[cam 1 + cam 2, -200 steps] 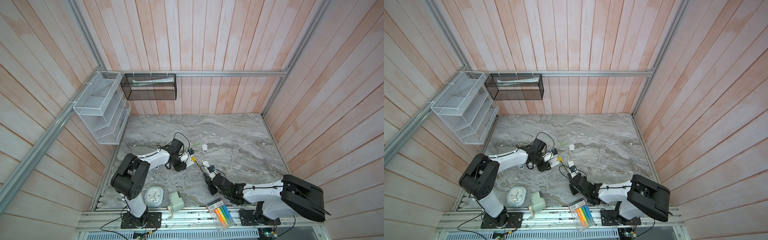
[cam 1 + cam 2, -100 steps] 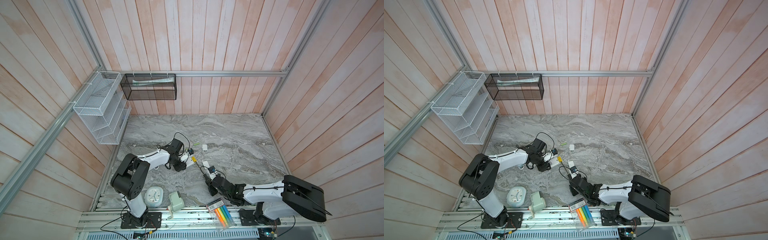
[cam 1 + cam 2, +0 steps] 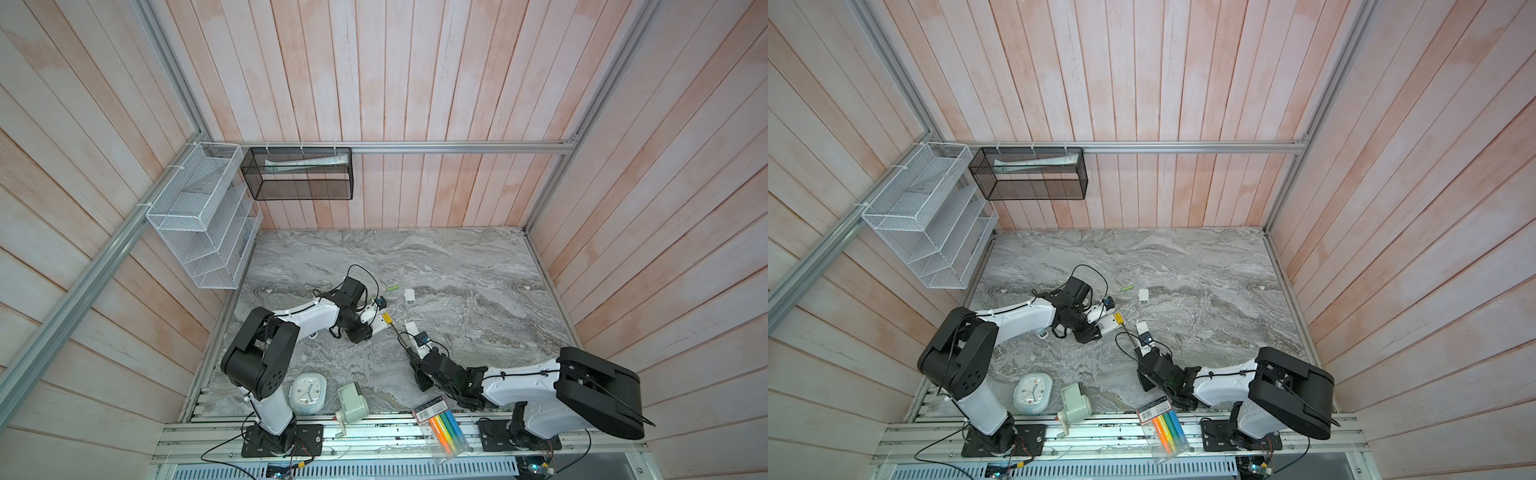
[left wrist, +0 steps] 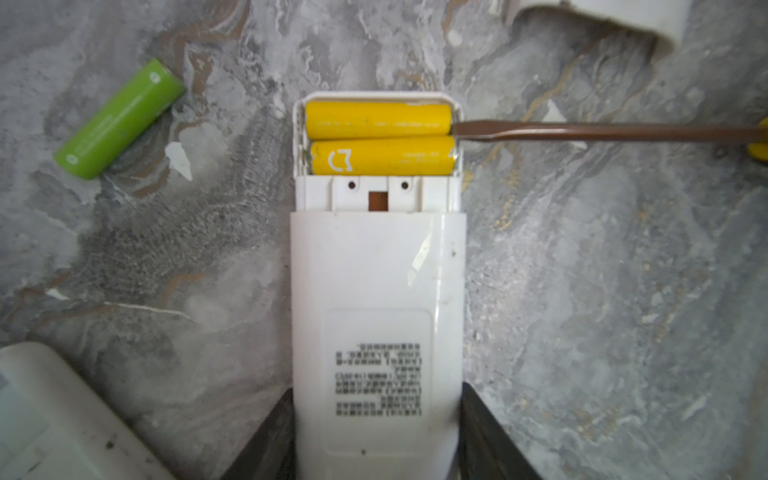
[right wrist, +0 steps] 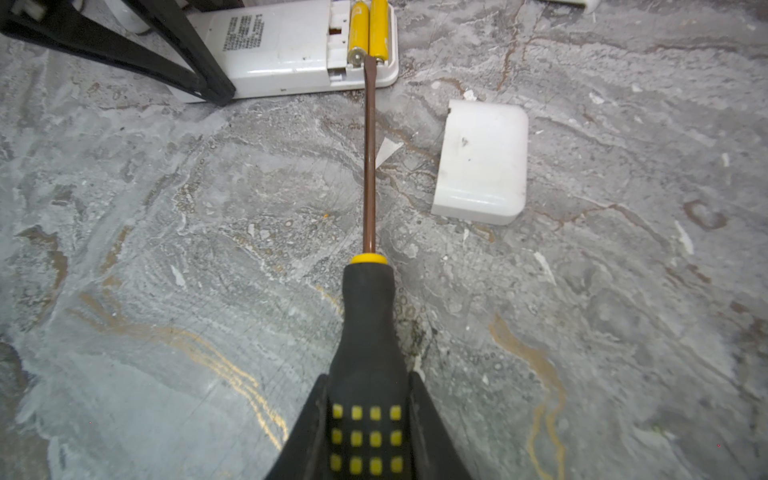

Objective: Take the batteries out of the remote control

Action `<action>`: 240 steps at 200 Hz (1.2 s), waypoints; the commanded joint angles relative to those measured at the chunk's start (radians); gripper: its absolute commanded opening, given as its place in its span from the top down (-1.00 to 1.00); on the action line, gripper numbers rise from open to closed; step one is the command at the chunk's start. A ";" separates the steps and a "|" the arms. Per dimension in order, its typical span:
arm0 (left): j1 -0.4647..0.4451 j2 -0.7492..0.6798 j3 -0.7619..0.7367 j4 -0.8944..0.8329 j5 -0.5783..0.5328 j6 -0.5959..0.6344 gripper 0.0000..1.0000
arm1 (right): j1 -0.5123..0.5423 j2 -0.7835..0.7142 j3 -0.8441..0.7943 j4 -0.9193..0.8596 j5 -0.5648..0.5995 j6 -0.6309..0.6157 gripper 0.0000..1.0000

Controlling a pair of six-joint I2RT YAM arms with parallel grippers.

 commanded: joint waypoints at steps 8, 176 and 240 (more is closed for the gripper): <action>0.001 0.014 -0.013 -0.099 0.029 0.007 0.02 | 0.006 0.003 0.022 0.023 0.011 -0.014 1.00; 0.001 0.019 -0.015 -0.099 0.027 0.001 0.02 | 0.006 -0.019 0.042 0.010 0.043 -0.012 1.00; 0.001 0.017 -0.011 -0.098 0.017 -0.007 0.02 | 0.005 -0.031 0.042 -0.011 0.024 -0.011 1.00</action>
